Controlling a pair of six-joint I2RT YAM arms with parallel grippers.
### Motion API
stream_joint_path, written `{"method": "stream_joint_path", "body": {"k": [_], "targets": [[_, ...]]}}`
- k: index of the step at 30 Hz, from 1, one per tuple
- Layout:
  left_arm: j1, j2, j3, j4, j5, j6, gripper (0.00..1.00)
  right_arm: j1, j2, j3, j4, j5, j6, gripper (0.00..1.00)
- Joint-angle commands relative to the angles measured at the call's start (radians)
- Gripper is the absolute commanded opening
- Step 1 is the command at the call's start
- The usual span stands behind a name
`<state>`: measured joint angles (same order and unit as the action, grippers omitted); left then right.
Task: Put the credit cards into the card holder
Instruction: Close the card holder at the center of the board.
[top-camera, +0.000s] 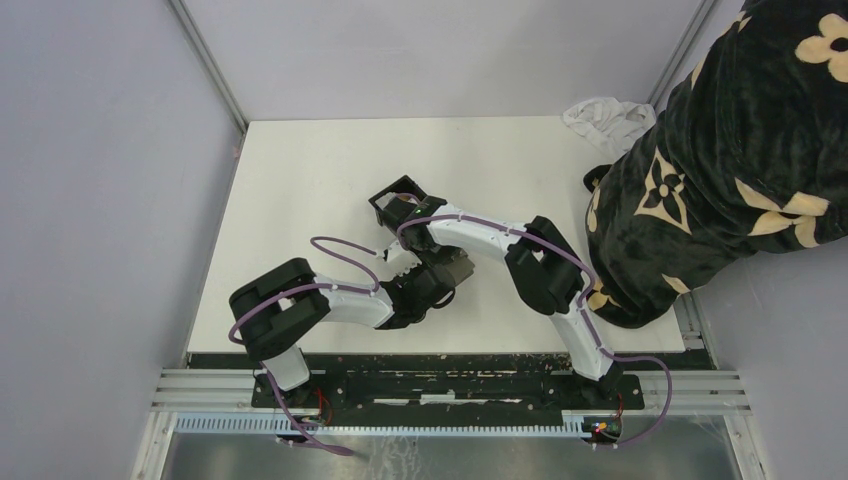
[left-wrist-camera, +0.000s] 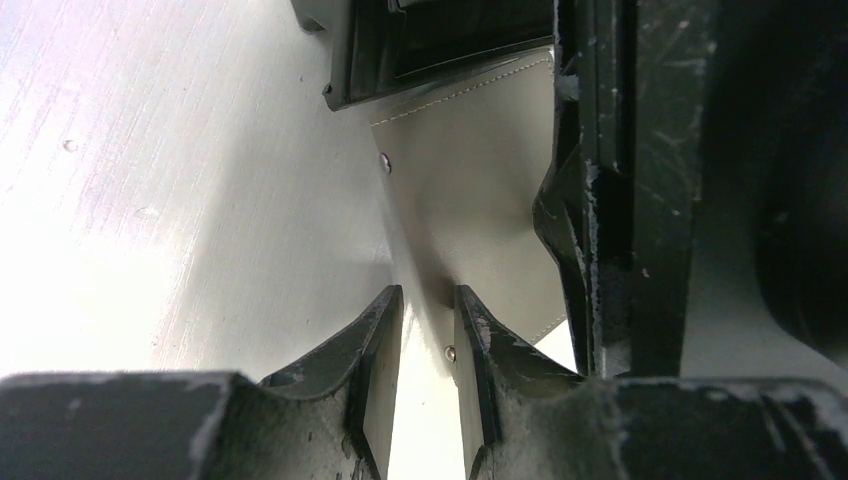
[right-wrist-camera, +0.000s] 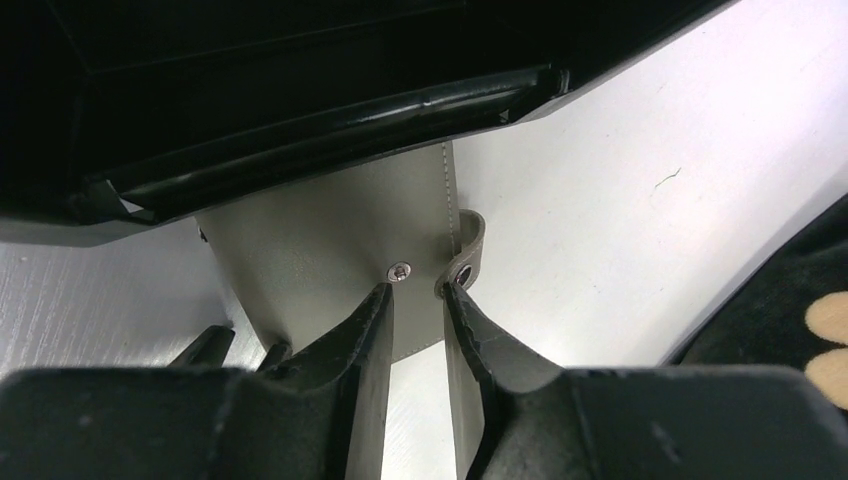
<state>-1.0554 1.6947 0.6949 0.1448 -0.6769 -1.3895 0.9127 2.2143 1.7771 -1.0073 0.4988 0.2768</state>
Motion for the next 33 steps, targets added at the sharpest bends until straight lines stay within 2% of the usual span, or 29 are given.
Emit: {"method": "stream_joint_path", "body": {"k": [1, 13, 33], "targets": [[0.001, 0.054, -0.027, -0.141, 0.072, 0.06, 0.34, 0.006, -0.075, 0.001, 0.016, 0.044, -0.008, 0.32], [0.002, 0.049, -0.024, -0.149, 0.065, 0.067, 0.34, 0.006, -0.081, 0.012, 0.031, 0.097, -0.022, 0.33], [0.001, 0.054, -0.024, -0.155, 0.065, 0.071, 0.34, 0.005, -0.05, -0.002, 0.035, 0.061, -0.021, 0.33]]}}
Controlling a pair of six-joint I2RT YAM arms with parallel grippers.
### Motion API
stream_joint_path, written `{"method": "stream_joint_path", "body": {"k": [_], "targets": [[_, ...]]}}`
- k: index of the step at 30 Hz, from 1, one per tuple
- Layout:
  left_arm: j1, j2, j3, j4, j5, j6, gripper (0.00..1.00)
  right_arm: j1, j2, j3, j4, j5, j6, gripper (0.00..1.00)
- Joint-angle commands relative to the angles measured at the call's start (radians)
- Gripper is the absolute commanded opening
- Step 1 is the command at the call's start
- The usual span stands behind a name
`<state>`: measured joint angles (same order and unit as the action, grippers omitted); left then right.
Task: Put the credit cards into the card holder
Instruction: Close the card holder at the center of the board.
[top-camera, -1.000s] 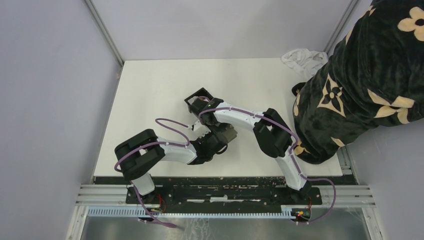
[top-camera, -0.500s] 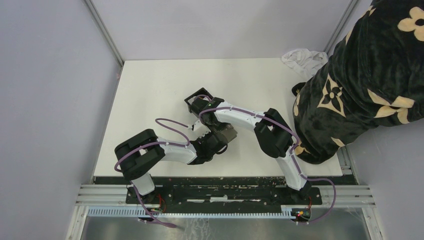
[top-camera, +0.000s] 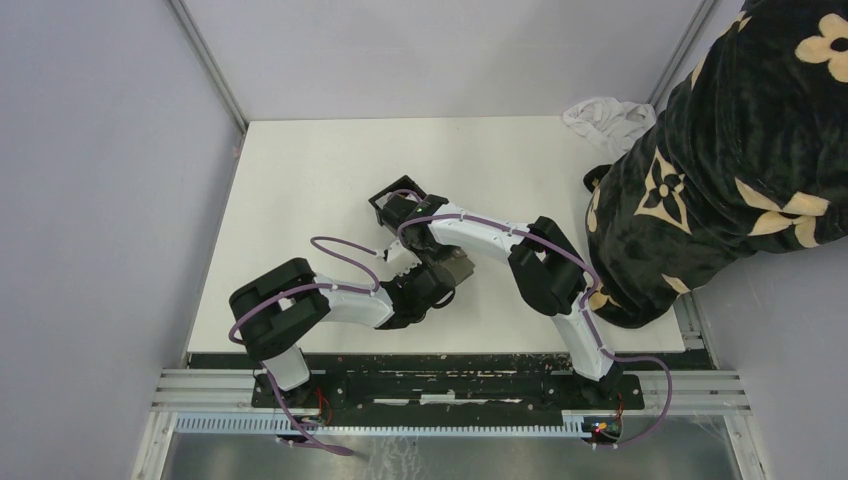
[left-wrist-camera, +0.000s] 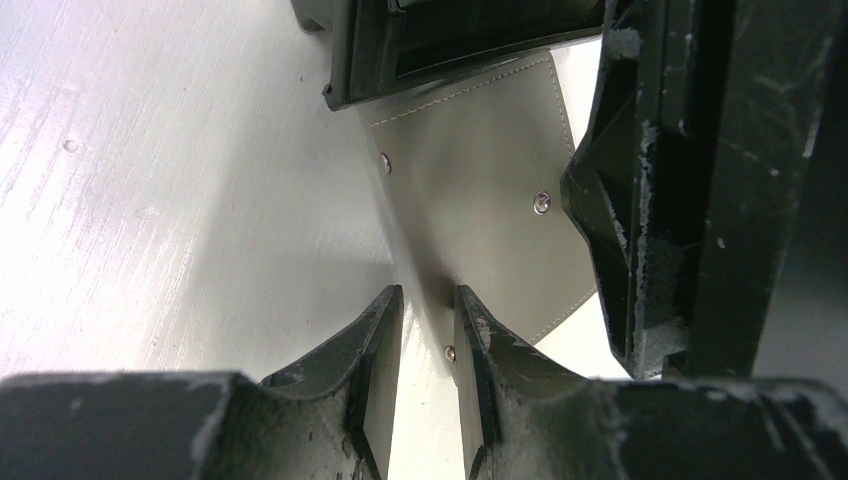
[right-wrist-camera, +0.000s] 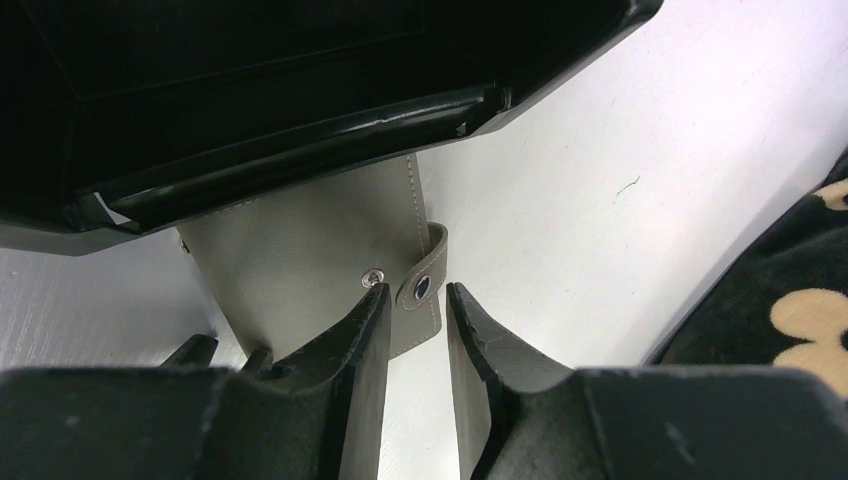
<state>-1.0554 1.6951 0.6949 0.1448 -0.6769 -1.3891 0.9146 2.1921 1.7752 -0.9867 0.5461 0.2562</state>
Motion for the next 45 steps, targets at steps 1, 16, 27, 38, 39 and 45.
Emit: {"method": "stream_joint_path", "body": {"k": [1, 16, 27, 38, 39, 45], "targets": [[0.001, 0.055, -0.024, -0.156, 0.065, 0.071, 0.34, 0.003, -0.024, 0.001, 0.014, 0.015, 0.0, 0.33], [0.001, 0.066, -0.018, -0.154, 0.072, 0.068, 0.34, -0.009, -0.016, -0.025, 0.023, 0.016, 0.005, 0.31], [0.001, 0.067, -0.021, -0.154, 0.074, 0.065, 0.34, -0.014, -0.026, -0.036, 0.038, 0.001, 0.001, 0.22], [0.001, 0.071, -0.015, -0.152, 0.078, 0.064, 0.34, -0.014, -0.041, -0.035, 0.042, -0.013, -0.002, 0.22], [0.002, 0.072, -0.015, -0.152, 0.077, 0.066, 0.34, -0.014, -0.043, -0.034, 0.042, -0.015, -0.002, 0.22], [0.002, 0.072, -0.012, -0.152, 0.077, 0.068, 0.34, -0.013, -0.045, -0.03, 0.042, -0.023, -0.003, 0.23]]}}
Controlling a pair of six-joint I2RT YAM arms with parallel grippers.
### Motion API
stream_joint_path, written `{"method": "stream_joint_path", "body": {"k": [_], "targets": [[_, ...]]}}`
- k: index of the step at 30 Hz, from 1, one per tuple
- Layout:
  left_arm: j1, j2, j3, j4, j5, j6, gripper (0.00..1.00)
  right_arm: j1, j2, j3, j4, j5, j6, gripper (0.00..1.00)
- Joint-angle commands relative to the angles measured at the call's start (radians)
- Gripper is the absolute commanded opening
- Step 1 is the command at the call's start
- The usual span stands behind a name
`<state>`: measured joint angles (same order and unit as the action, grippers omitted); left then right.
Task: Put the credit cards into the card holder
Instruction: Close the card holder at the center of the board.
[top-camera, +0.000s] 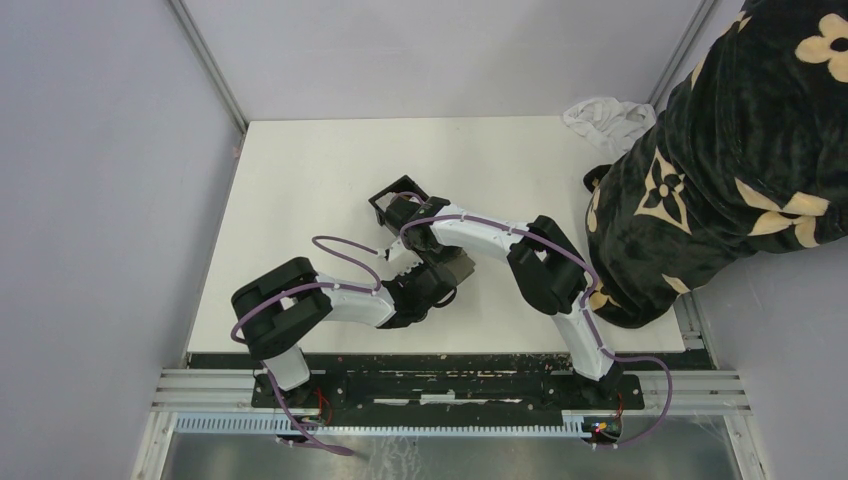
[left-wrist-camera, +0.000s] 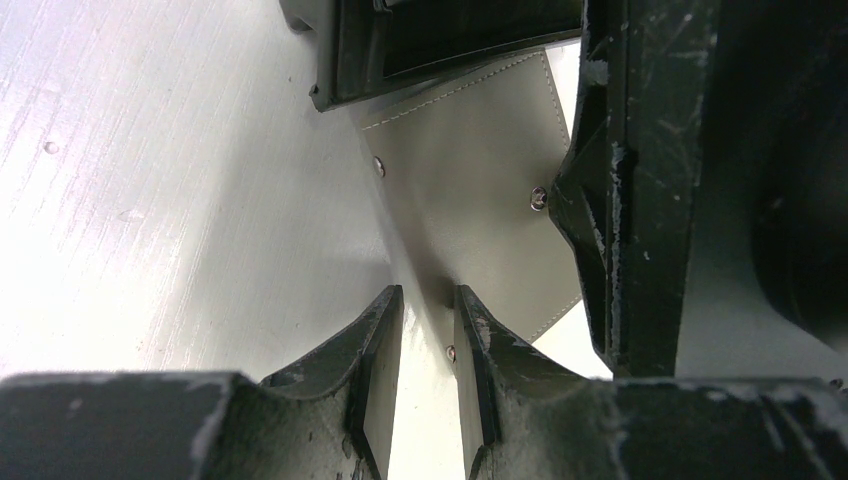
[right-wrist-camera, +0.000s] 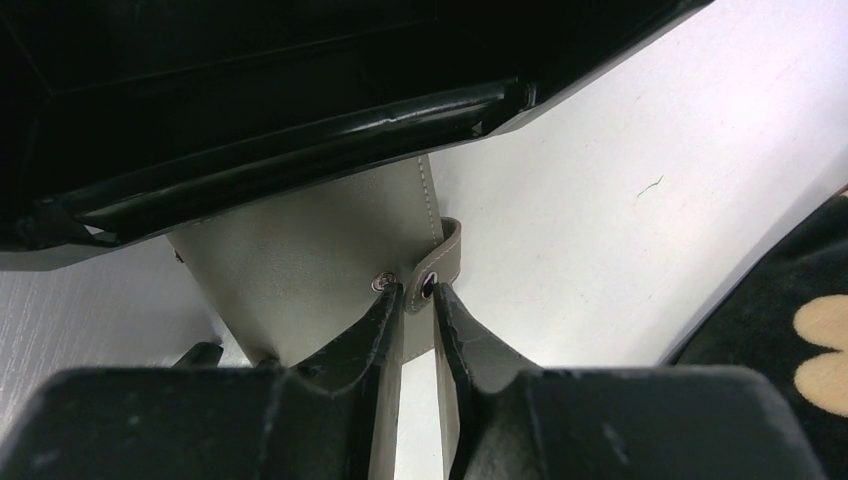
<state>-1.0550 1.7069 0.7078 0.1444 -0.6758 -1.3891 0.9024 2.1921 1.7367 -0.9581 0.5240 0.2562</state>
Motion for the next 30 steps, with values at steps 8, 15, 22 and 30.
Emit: {"method": "stream_joint_path", "body": {"k": [8, 15, 22, 30], "targets": [[0.0, 0.063, -0.017, -0.155, 0.073, 0.075, 0.34, -0.001, -0.055, 0.004, 0.016, -0.008, -0.005, 0.24], [0.001, 0.063, -0.013, -0.16, 0.071, 0.081, 0.34, 0.0, -0.058, 0.004, 0.017, -0.007, -0.009, 0.2], [0.001, 0.066, -0.013, -0.161, 0.07, 0.078, 0.34, 0.004, -0.073, 0.001, 0.023, -0.015, -0.012, 0.17], [0.003, 0.072, -0.014, -0.166, 0.063, 0.067, 0.35, 0.013, -0.077, 0.003, 0.028, -0.033, -0.017, 0.16]]}}
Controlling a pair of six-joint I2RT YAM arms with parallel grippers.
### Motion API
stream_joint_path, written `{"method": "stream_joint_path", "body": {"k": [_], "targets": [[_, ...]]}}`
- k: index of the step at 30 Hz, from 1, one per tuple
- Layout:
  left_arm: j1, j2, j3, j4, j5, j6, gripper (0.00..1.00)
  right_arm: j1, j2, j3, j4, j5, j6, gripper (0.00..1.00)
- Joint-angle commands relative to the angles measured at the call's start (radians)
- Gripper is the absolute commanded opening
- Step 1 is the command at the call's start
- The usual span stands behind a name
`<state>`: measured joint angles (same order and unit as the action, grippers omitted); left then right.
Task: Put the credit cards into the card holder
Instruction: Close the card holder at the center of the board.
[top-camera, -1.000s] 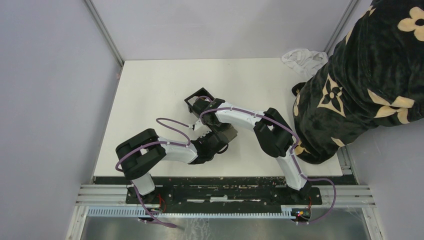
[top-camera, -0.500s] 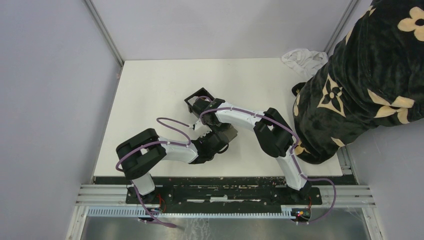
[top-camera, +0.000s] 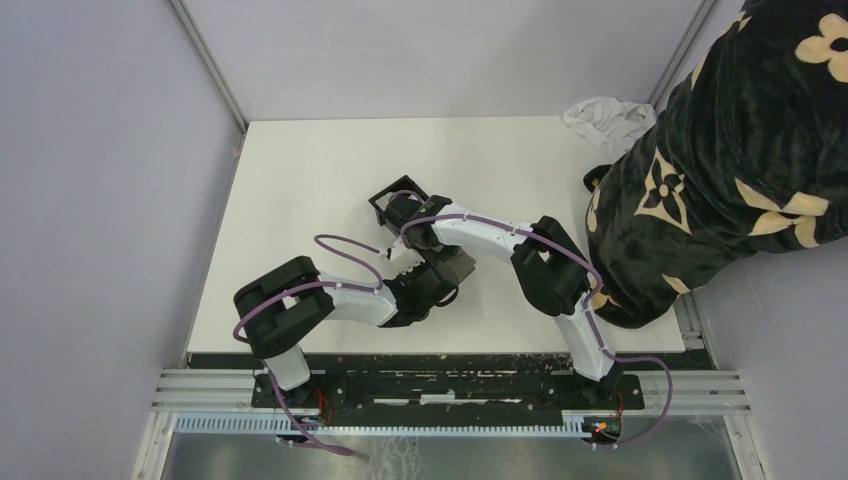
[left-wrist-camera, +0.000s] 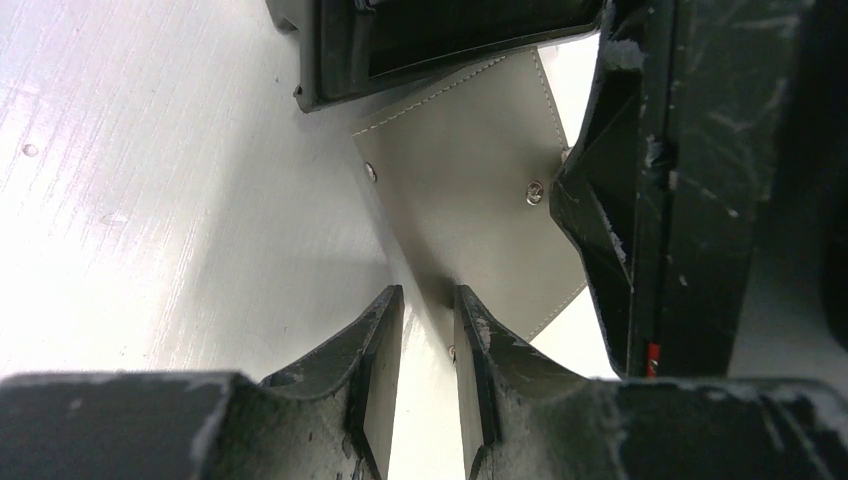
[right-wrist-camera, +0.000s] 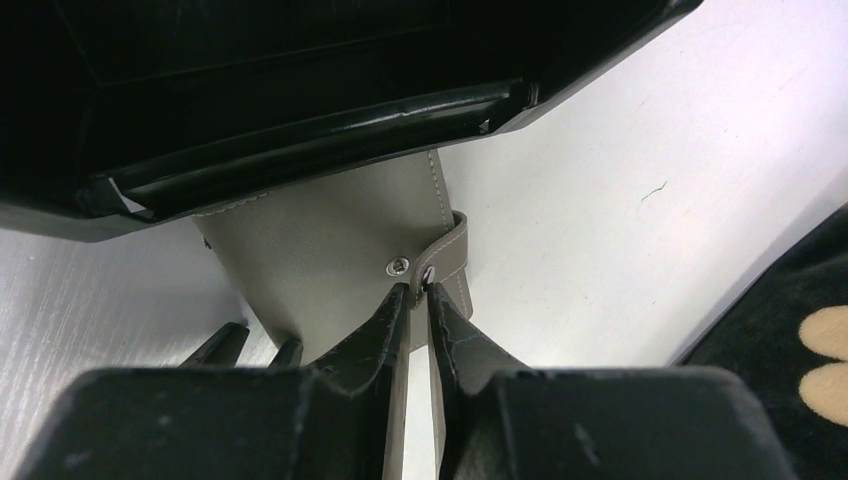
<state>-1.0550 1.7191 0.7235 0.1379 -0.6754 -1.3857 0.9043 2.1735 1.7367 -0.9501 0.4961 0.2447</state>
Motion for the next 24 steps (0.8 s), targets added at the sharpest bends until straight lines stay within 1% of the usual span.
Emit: {"method": "stream_joint_path", "body": {"k": [1, 24], "targets": [[0.004, 0.06, -0.031, -0.159, 0.062, 0.061, 0.34, 0.011, -0.055, 0.002, 0.02, -0.007, -0.005, 0.16], [0.009, 0.065, -0.032, -0.162, 0.066, 0.052, 0.35, 0.013, -0.015, -0.015, 0.029, -0.042, 0.002, 0.14]]}}
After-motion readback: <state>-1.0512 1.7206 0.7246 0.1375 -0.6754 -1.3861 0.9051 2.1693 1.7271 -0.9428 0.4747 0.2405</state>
